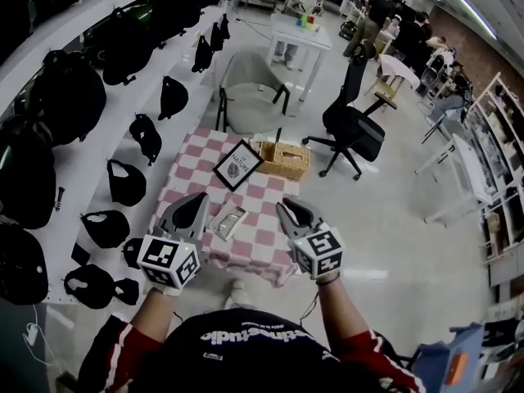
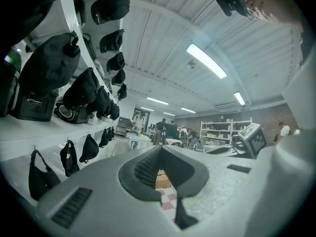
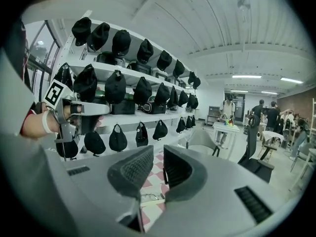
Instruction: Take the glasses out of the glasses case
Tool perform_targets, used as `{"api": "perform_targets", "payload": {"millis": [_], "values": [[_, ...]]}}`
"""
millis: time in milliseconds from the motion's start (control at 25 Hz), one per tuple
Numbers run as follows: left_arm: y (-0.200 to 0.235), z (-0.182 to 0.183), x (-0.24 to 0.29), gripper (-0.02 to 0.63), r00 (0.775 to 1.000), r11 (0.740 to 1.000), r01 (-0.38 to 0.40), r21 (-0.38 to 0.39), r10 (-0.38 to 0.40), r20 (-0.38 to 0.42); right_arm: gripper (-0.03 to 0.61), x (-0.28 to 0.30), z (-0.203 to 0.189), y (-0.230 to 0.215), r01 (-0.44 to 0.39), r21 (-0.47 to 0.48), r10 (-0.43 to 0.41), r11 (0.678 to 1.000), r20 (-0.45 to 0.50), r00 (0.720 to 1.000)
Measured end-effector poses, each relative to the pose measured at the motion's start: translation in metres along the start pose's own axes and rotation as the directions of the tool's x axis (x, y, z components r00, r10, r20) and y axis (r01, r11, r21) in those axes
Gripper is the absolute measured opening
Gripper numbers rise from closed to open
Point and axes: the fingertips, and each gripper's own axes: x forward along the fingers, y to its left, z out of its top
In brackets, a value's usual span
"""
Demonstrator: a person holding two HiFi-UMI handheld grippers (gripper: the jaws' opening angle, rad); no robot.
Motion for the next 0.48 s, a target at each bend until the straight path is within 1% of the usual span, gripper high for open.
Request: {"api": "perform_targets", "payload": {"millis": [280,480], "values": [[-0.002,-0.011,0.003,0.006,1.000,1.000,-0.011,0.005,0.011,-0.018,0.057,0.022,-0.033,0.002,-0.061,-0.054,0.056,0.997,-0.091,0.994],[0.006,-0.024,0.005,0.006,0.998,0.999,-0.045,0.003,0.045,-0.039,0.057,0.045,-0.065,0.004,-0.119,-0.088,0.104,0.989,-0.161,0.981]]}}
